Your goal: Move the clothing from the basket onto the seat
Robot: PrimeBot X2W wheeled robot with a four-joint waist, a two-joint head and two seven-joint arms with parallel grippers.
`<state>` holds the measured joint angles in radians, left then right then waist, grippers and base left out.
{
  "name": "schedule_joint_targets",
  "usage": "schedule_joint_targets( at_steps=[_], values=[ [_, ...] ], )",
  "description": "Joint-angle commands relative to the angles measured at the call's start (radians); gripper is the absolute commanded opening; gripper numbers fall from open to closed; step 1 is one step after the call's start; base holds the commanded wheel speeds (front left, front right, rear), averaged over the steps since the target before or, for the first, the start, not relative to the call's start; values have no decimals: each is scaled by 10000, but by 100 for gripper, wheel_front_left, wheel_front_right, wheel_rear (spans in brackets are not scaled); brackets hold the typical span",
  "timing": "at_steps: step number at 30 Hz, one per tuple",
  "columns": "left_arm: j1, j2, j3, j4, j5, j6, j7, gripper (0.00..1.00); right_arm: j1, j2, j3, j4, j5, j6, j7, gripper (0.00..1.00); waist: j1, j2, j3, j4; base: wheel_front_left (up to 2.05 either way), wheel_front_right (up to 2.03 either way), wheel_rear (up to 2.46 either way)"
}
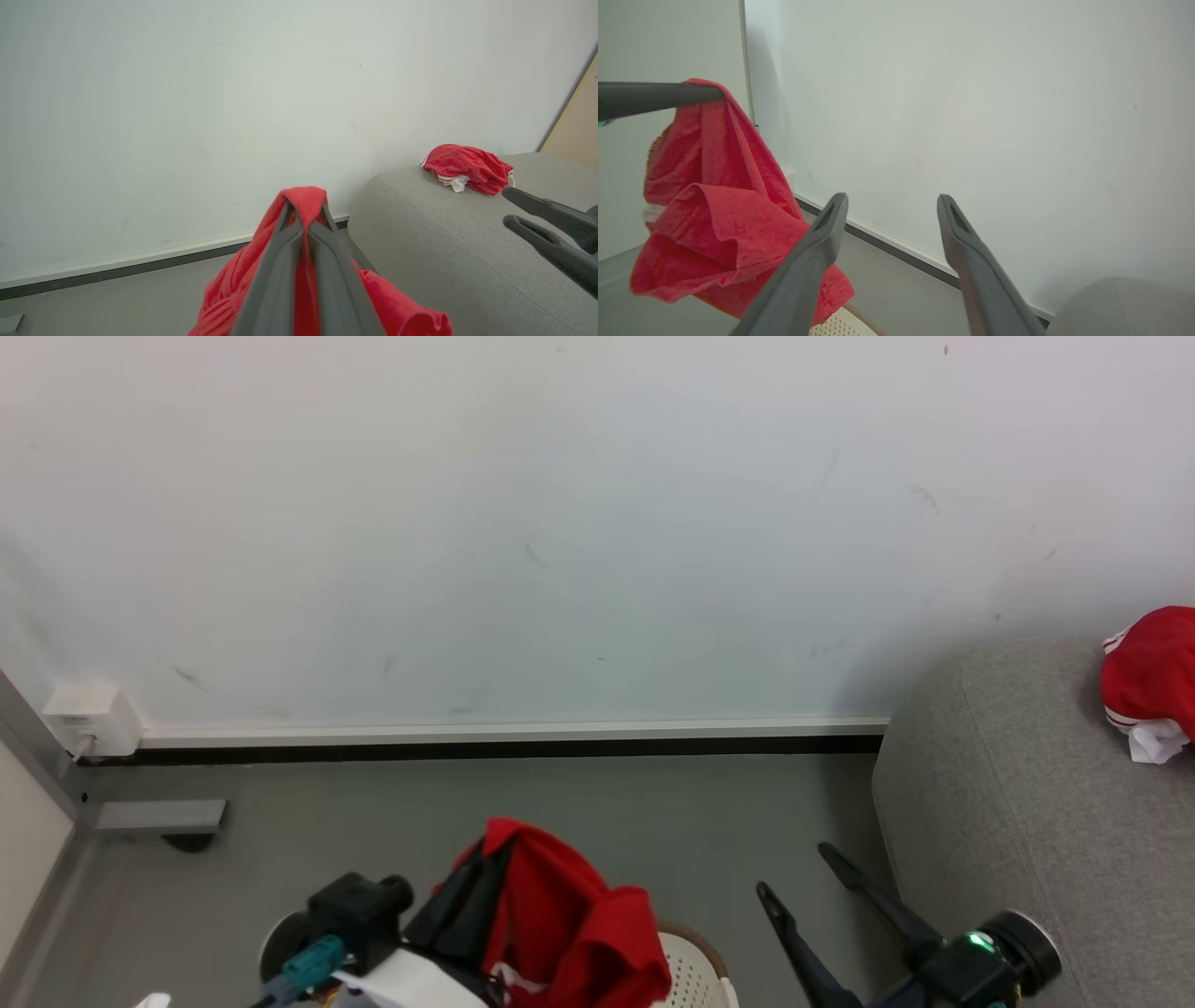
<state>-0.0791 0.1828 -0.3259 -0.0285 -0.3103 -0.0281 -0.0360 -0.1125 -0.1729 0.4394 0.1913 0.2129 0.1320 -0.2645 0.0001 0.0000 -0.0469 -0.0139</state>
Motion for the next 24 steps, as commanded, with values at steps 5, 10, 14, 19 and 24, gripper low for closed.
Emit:
schedule_joint_targets(
  at_steps=[5,10,14,19,24],
  values=[
    [-362,-21,-701,-449,178,-388,367,0,-1259,-1074,1888,-420,1095,-26,288,100,-1,0,-18,19,0,0,0],
    [-627,-129,-1316,-621,238,-604,557,0,-2098,-1731,3240,-633,1938,-26,629,100,-1,0,-43,58,0,0,0],
    [-797,-245,-1748,-544,184,-742,561,0,-2536,-1957,4019,-682,2538,-26,756,100,-1,0,-60,73,0,0,0],
    [-1003,-327,-2366,-485,10,-870,510,0,-2900,-2025,4773,-534,3106,-26,753,100,-1,0,-61,40,0,0,0],
    [-1215,-313,-3016,-521,-282,-970,398,0,-3175,-1940,5157,-145,3352,-26,623,100,-1,0,-63,-28,0,0,0]
  ],
)
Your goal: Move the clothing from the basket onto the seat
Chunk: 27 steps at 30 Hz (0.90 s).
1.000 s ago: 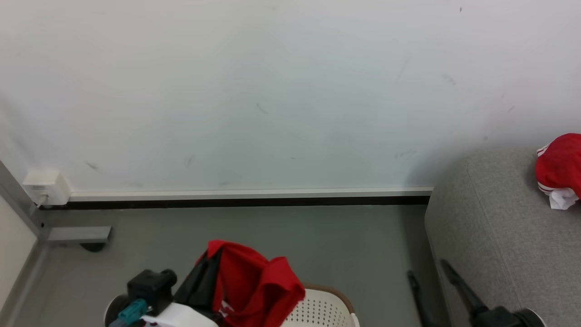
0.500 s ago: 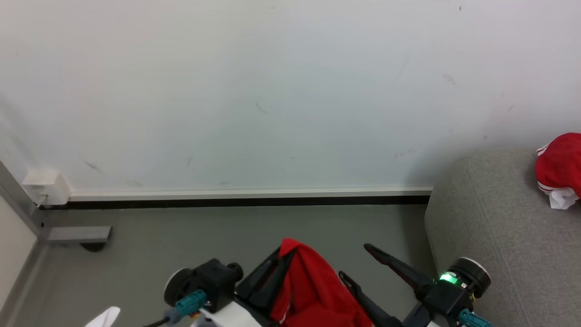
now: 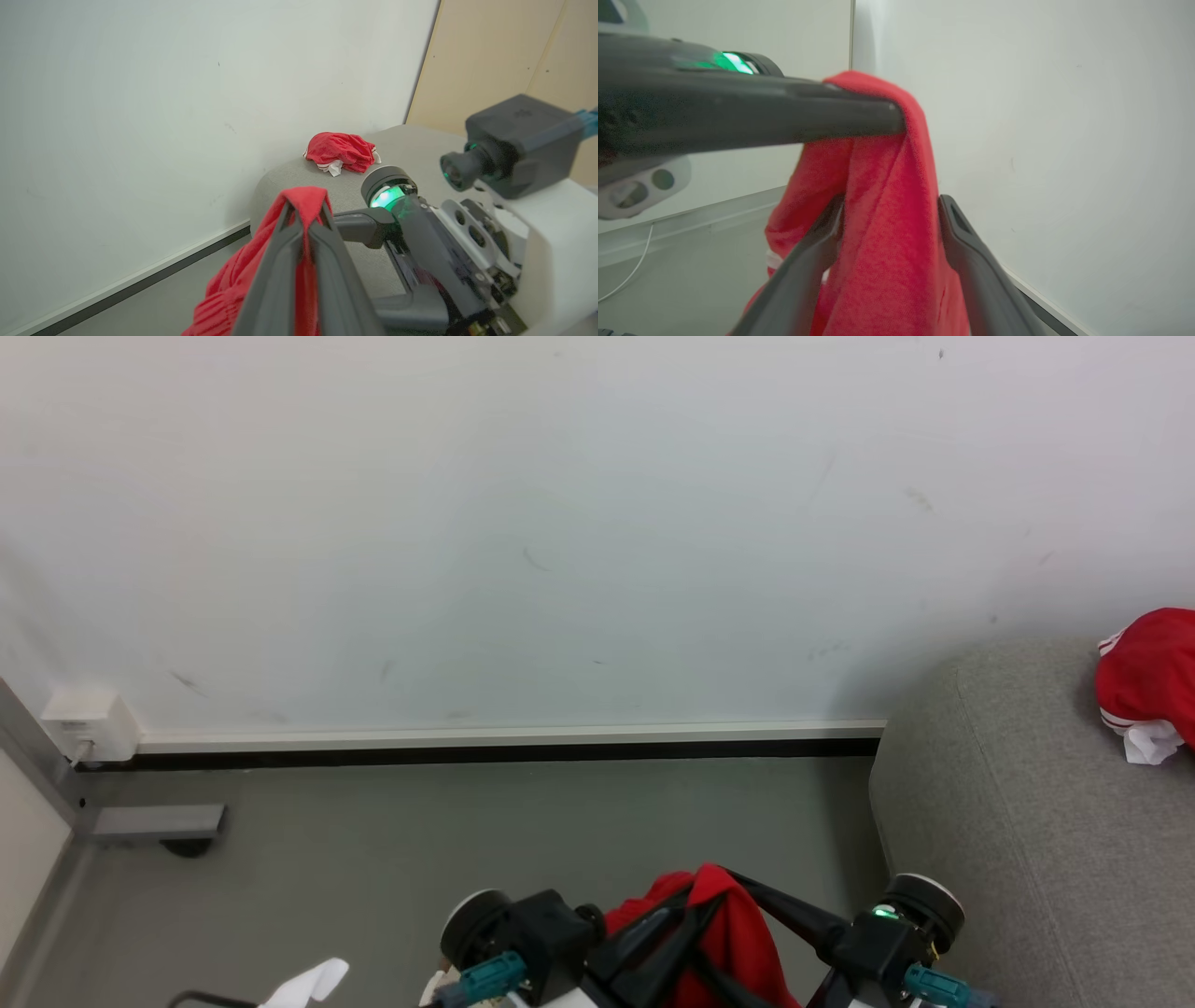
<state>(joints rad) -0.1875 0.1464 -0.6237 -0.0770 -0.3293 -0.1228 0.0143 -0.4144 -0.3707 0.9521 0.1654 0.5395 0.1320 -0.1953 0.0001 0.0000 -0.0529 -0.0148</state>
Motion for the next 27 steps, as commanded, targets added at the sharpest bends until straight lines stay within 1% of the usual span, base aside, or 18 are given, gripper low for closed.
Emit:
schedule_joint_targets(
  at_steps=[1,2,3,4,5,6,10,12,14,15,16,17,22,27],
  values=[
    [-168,59,-152,-79,-171,-38,-117,0,-171,43,59,227,155,-26,-77,100,-1,0,-5,-31,0,0,0],
    [-198,78,-234,-125,-248,-47,-107,0,-178,36,102,330,212,-26,-74,100,-1,0,-7,-39,0,0,0],
    [-232,111,-307,-174,-316,-55,-109,0,-168,21,133,461,293,-26,-85,97,-1,0,-6,-46,0,0,0],
    [-265,139,-383,-227,-384,-64,-109,0,-153,-2,174,593,344,-26,-80,52,-1,0,-5,-50,0,0,0],
    [-294,160,-432,-279,-401,-69,-110,0,-160,-15,216,690,388,-26,-89,25,-1,0,-3,-53,0,0,0],
    [-325,193,-481,-334,-413,-73,-85,0,-148,-16,254,777,448,-26,-115,0,-1,0,-1,-57,0,0,0],
    [-361,296,-513,-445,-557,-59,-52,0,-202,-37,354,919,680,-26,-260,0,-1,0,12,-113,0,0,0],
    [-348,357,-456,-376,-511,21,-105,1,-258,-68,310,956,776,-26,-310,0,-1,0,33,-163,0,0,0],
    [-341,346,-402,-344,-451,81,-319,46,-307,-126,226,986,853,-26,-352,0,-1,0,60,-222,0,0,0],
    [-341,346,-402,-344,-451,81,-319,46,-307,-126,226,986,853,-26,-352,0,-1,0,60,-222,0,0,0],
    [-348,360,-382,-277,-398,99,-434,83,-334,-155,160,988,881,-26,-388,0,-1,0,78,-255,0,0,0],
    [-298,370,-358,-143,-423,124,-505,100,-341,-189,80,982,912,-26,-414,0,-1,0,95,-294,0,0,0],
    [-254,431,-270,404,-380,182,-840,100,-110,-386,-613,897,866,-26,-537,0,-1,0,205,-590,0,0,0],
    [-180,443,-237,968,-329,265,-1244,100,267,-596,-1482,734,679,-26,-591,0,-1,0,344,-1258,0,0,0]
  ],
)
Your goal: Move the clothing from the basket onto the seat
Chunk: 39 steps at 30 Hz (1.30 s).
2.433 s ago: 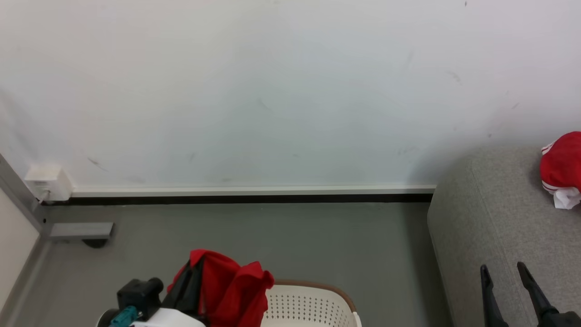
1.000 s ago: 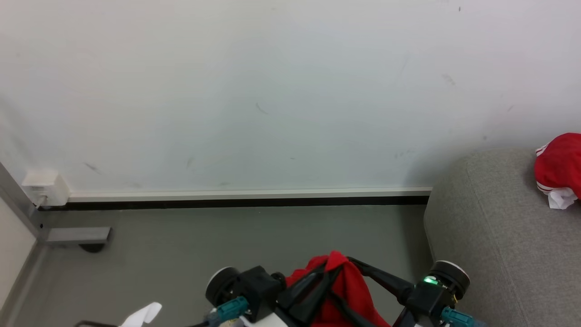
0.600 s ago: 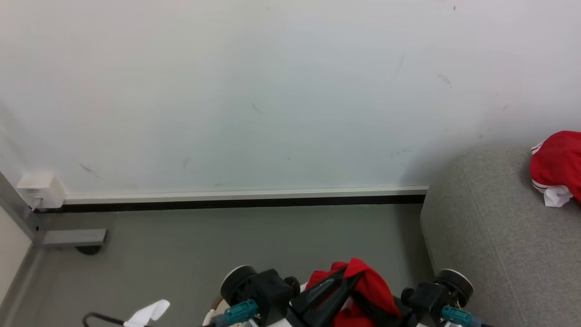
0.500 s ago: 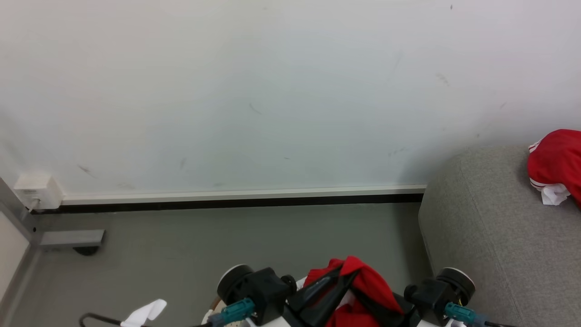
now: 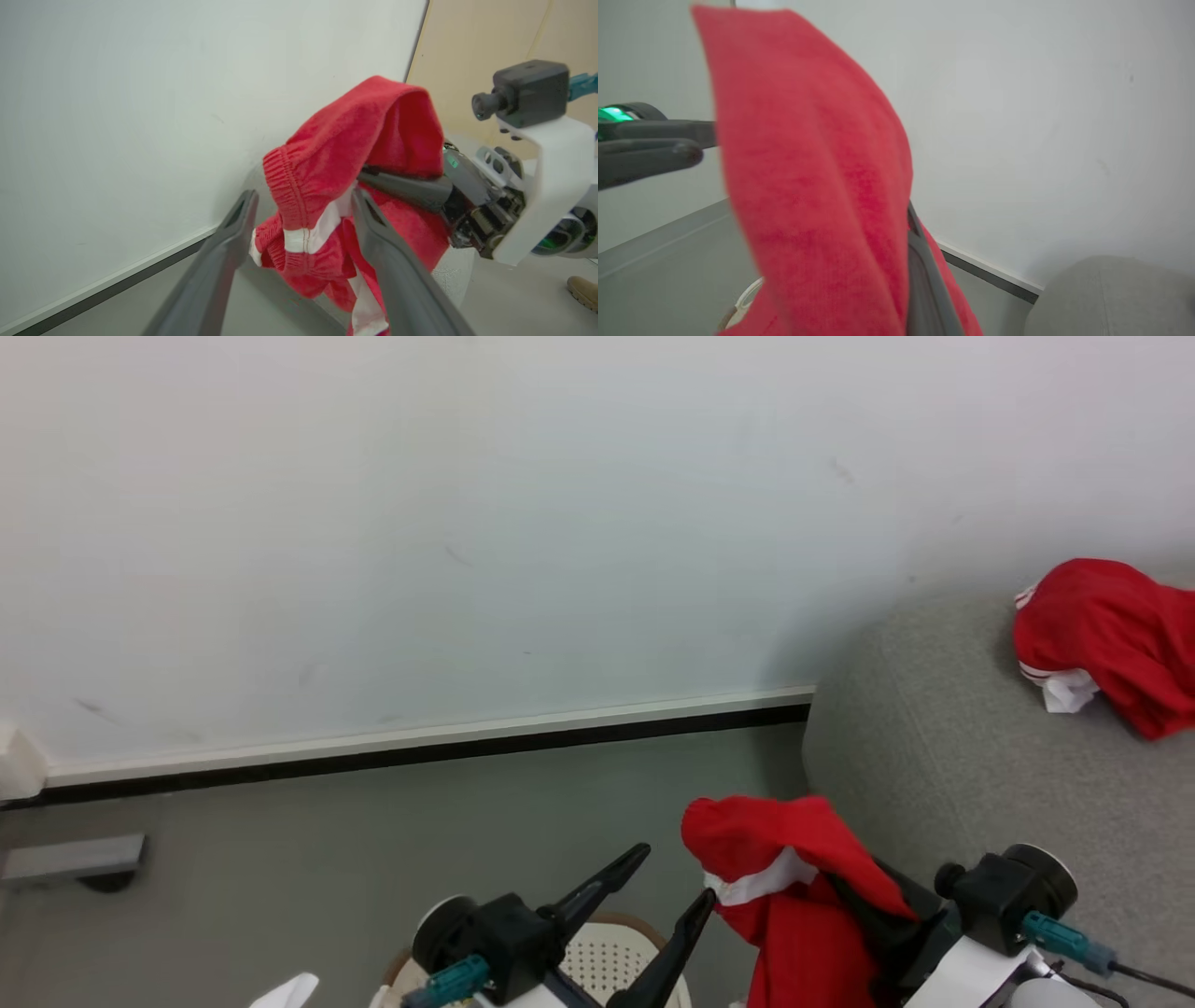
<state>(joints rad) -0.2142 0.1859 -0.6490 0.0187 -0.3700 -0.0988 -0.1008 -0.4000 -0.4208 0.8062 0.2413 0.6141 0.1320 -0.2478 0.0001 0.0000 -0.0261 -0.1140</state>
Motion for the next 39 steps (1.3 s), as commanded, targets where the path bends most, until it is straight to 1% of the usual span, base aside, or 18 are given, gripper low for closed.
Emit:
schedule_joint_targets(
  at_steps=[1,5,12,16,20,24,29,33,36,39],
  values=[
    [64,30,1,89,87,11,-198,100,199,-140,-179,-67,-101,-26,-73,0,-1,0,105,-415,0,0,0],
    [139,-72,97,470,-40,115,-528,100,450,-243,-704,-271,-286,-26,-35,0,-1,0,228,-1172,0,0,0],
    [-32,-263,-105,978,-14,86,-830,100,851,-477,-1568,-500,-557,-26,133,0,-1,0,483,-2462,0,0,0],
    [-190,-330,-188,1178,10,67,-937,100,1066,-549,-2044,-667,-740,-26,183,0,-1,0,635,-2994,0,0,0],
    [-323,-367,-236,1294,10,60,-1036,100,1217,-531,-2348,-827,-875,-26,253,0,-1,0,776,-3344,0,0,0],
    [-488,-351,-285,1388,79,80,-977,100,1302,-509,-2676,-965,-1016,-26,244,0,-1,0,1011,-3442,0,0,0],
    [-850,-337,-401,1362,181,33,-869,100,1088,-472,-3232,-996,-1058,-26,142,0,-1,0,1624,-3187,0,0,0],
    [-1287,-262,-405,1322,283,-3,-755,100,421,-431,-3637,-794,-1165,-26,46,0,-1,0,2395,-2845,0,0,0],
    [-1688,-186,-414,1278,336,-33,-656,100,-368,-420,-3947,-579,-1129,-26,-10,0,-1,0,3047,-2561,0,0,0],
    [-2109,-126,-457,1280,453,-68,-532,100,-1315,-640,-4385,-220,-1190,-26,-80,0,-1,0,3722,-2230,0,0,0]
  ],
)
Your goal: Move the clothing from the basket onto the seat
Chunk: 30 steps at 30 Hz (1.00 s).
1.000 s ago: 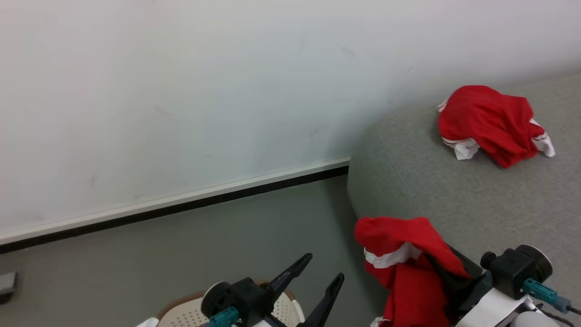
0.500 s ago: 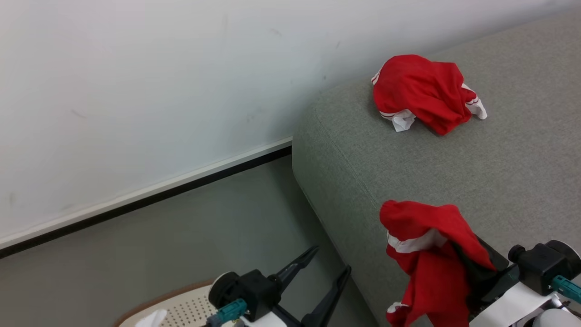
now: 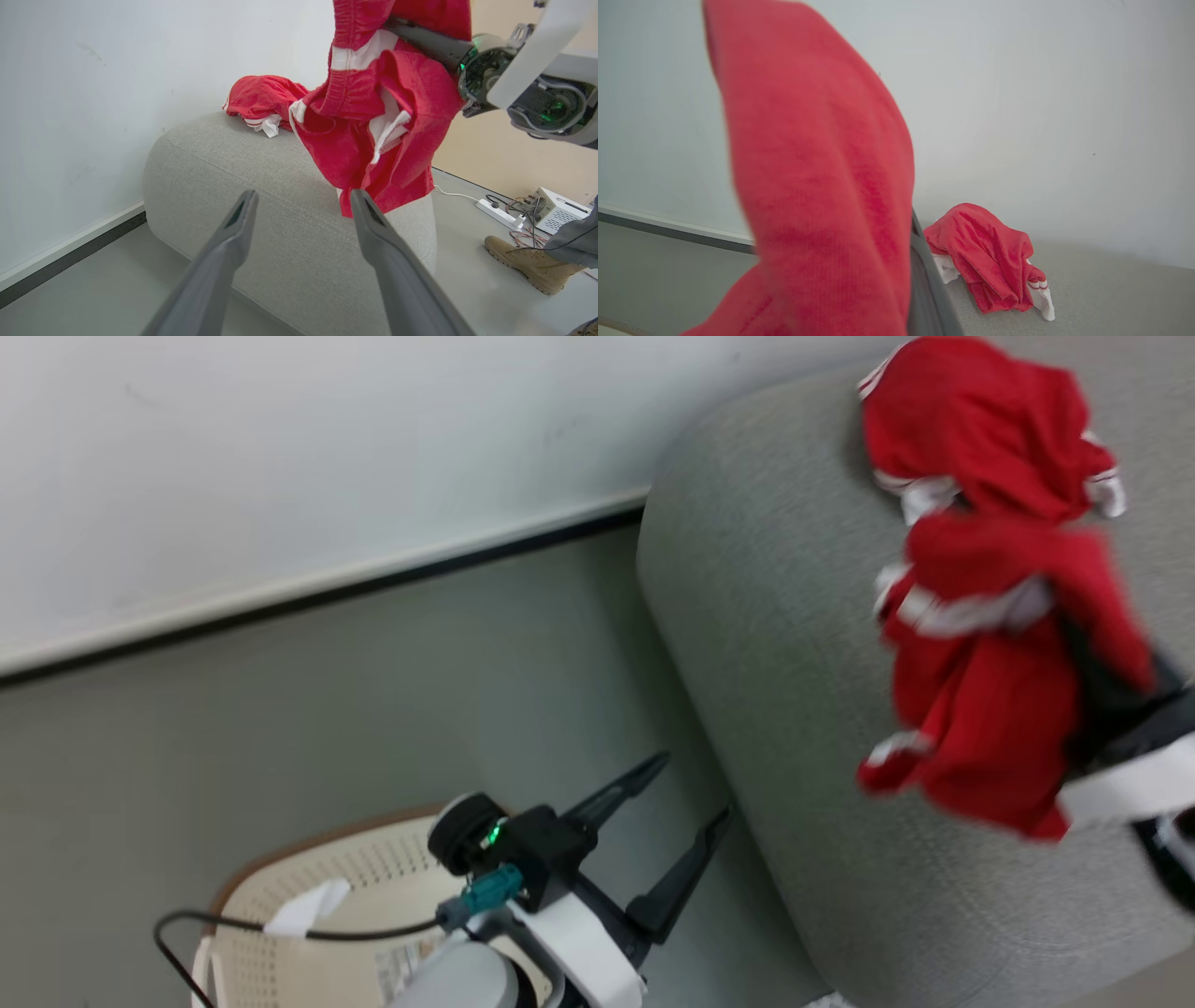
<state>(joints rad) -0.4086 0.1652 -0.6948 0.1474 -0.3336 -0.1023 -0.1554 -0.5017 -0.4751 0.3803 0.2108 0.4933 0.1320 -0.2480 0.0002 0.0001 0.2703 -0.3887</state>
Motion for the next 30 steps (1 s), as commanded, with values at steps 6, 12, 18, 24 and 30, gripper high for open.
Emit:
schedule_joint_targets(
  at_steps=[6,12,18,24,30],
  values=[
    [-918,226,100,-17,259,-55,95,100,-2464,-724,-1111,831,-113,-26,-119,0,-2,-1,1979,1140,0,0,0],
    [-1518,246,182,-86,396,-21,94,100,-4971,-2197,-2133,1791,-391,-26,489,0,-2,-1,2951,1697,0,0,0],
    [-1886,189,237,-134,436,67,60,100,-7159,-3448,-3518,3383,-780,-26,991,0,-2,-1,3839,2232,0,0,0],
    [-1872,329,248,-275,495,207,121,100,-8053,-3601,-4728,5368,-1784,-26,1007,0,-2,-1,4466,2542,0,0,0],
    [-1707,531,268,-446,522,337,230,100,-7434,-2486,-5444,6929,-2412,-26,486,0,-2,-1,4687,2597,0,0,0]
  ],
)
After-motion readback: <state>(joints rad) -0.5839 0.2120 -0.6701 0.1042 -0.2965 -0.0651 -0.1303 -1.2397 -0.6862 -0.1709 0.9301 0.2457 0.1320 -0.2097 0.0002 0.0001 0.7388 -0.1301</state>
